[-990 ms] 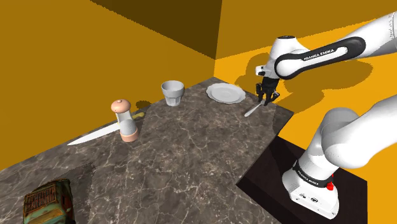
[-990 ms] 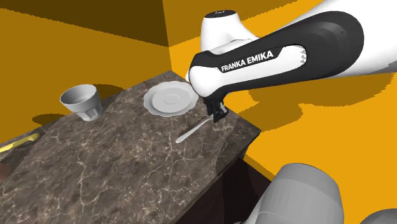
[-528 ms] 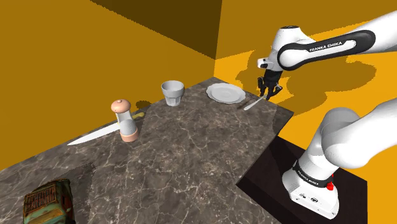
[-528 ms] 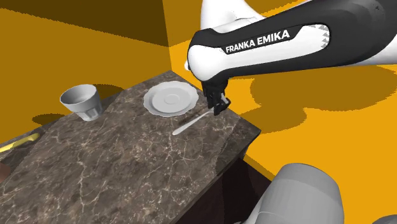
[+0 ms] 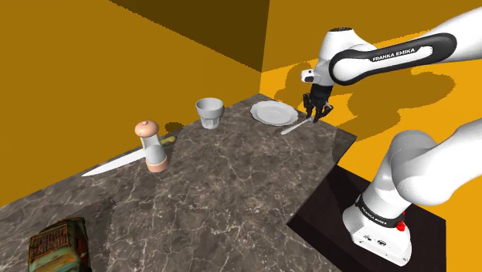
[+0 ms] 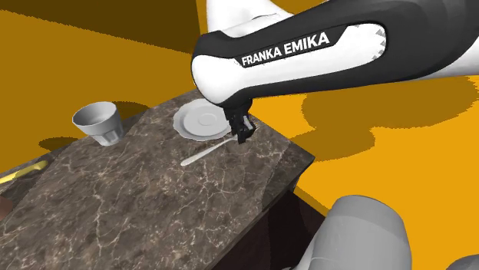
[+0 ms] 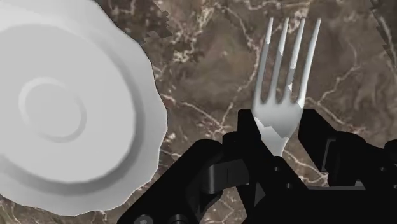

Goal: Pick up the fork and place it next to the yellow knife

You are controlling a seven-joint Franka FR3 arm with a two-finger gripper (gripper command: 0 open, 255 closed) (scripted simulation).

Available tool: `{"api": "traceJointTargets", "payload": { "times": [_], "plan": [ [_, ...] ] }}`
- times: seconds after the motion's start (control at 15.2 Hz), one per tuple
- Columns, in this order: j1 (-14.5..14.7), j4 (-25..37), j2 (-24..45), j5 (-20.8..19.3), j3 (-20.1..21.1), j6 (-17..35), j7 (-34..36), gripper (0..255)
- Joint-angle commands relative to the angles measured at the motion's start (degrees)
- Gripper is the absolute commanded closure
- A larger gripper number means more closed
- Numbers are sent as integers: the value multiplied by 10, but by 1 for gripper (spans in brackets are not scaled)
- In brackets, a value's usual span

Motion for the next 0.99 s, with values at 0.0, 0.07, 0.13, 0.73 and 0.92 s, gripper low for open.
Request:
{"api": "traceJointTargets", "payload": {
  "times": [0.0, 0.07, 0.13, 0.73, 0.92],
  "plan": [
    [18, 1, 11, 16, 20, 6, 28, 255],
    [27, 2, 16, 24, 30, 7, 42, 255],
    [36, 3, 22, 32, 41, 9, 55, 255],
    [117, 52, 105, 104, 122, 28, 164, 255],
    [141, 81, 142, 125, 145, 33, 195, 255]
  ]
}}
